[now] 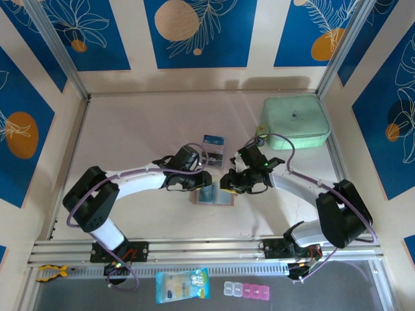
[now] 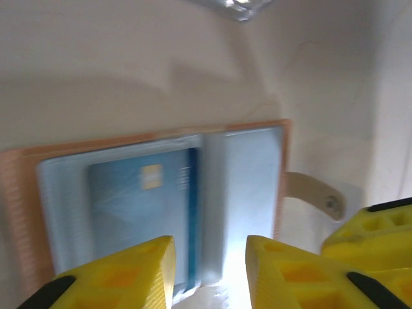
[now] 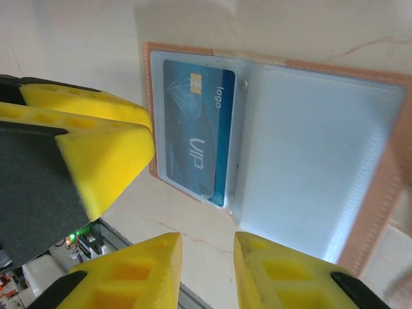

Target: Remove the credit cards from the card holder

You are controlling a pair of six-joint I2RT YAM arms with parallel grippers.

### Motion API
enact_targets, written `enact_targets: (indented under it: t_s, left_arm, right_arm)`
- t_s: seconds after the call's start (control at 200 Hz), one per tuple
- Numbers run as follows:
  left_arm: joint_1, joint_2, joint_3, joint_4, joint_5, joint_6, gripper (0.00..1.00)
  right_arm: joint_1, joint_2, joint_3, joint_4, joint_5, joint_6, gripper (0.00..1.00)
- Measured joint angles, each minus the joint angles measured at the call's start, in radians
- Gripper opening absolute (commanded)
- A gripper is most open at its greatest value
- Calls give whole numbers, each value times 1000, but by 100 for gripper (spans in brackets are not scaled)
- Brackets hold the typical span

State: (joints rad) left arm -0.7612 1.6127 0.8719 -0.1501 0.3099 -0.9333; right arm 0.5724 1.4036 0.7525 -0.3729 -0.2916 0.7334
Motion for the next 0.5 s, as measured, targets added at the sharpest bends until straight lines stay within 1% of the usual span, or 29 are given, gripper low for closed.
enact_targets:
  t_s: [0.205, 0.5]
  left_arm:
    - [40, -8, -71, -8, -1, 13, 29]
    - [51, -69, -119, -7, -1, 15, 28]
  right_arm:
    - [15, 107, 5, 47, -1, 0, 22]
    - [15, 226, 11, 78, -3, -29, 15]
